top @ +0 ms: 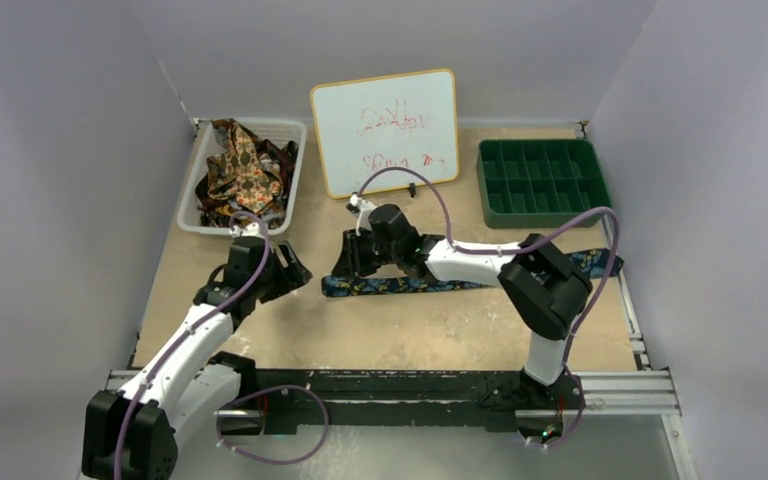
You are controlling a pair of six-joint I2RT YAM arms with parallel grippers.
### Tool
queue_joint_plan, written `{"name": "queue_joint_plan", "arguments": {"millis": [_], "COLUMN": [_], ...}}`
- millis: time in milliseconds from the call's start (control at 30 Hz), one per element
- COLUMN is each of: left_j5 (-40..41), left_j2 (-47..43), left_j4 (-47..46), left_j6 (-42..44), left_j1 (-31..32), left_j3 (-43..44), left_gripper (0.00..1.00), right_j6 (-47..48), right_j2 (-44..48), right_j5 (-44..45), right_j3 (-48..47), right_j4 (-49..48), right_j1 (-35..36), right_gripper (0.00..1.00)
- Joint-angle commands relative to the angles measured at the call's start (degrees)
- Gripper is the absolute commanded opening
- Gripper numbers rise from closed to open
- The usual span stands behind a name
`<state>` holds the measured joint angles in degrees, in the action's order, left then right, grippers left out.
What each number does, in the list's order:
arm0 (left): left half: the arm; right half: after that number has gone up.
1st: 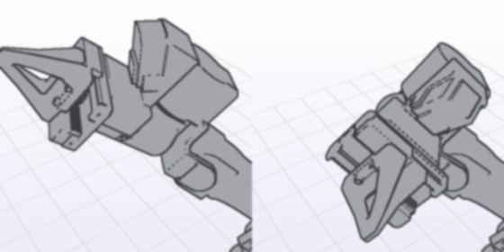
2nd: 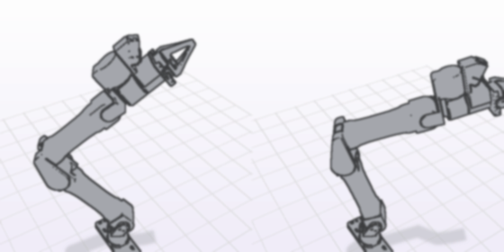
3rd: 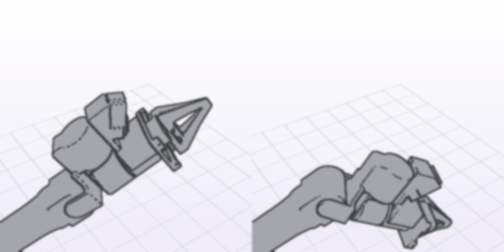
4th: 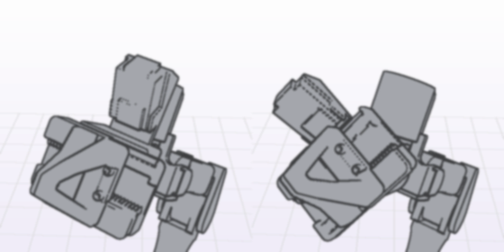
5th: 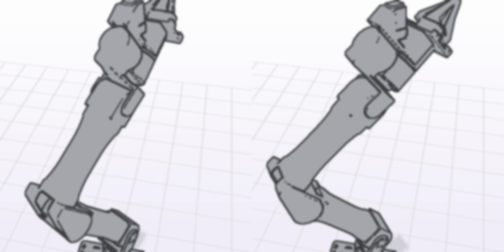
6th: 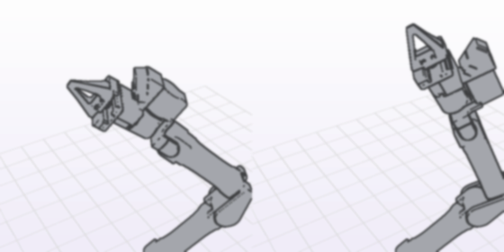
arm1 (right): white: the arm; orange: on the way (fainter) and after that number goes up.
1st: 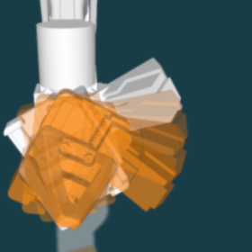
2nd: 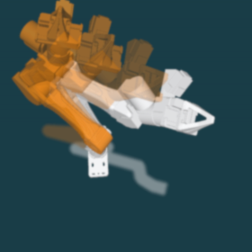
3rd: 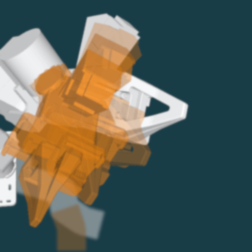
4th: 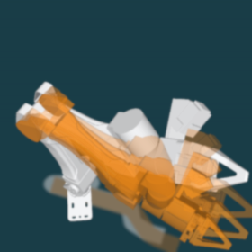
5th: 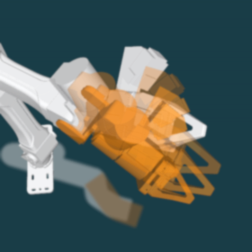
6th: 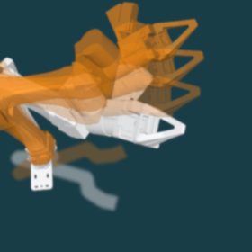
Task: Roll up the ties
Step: Flatten out the tie at the center of the board, then roll the tie at the center of the board.
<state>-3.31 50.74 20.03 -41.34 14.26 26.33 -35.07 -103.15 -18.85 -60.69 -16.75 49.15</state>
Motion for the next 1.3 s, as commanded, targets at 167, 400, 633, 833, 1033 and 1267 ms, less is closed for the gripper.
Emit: {"name": "queue_joint_plan", "arguments": {"millis": [167, 400, 633, 833, 1033, 1267], "left_j5": [1.09, -10.38, -13.41, -16.55, -14.81, -12.67], "left_j2": [-0.46, 2.32, 7.61, 11.79, 14.51, 16.92], "left_j4": [0.29, -10.78, -18.71, -26.67, -30.33, -32.67], "left_j6": [0.05, 1.28, 0.87, -1.00, -5.58, -6.57], "left_j1": [-0.46, -0.46, -0.46, -0.46, -0.46, -0.46], "left_j3": [0.22, -5.14, -7.03, -8.48, -10.56, -11.39], "left_gripper": [0.69, 0.68, 0.68, 0.66, 0.56, 0.28], "right_j6": [-0.67, -0.19, -0.29, -1.33, -1.71, -1.69], "right_j2": [-6.06, -7.18, -9.34, -10.13, -10.34, -6.93], "right_j5": [-1.56, 4.95, 1.99, 1.28, 1.02, -3.10], "right_j3": [-2.84, 0.87, 1.46, 1.32, 1.10, -0.63], "right_j4": [-1.14, -0.07, -0.77, -0.27, -0.01, 0.40], "right_j1": [1.89, 1.91, 1.91, 1.90, 1.85, 1.83], "right_gripper": [0.26, 0.23, 0.22, 0.21, 0.21, 0.28]}}
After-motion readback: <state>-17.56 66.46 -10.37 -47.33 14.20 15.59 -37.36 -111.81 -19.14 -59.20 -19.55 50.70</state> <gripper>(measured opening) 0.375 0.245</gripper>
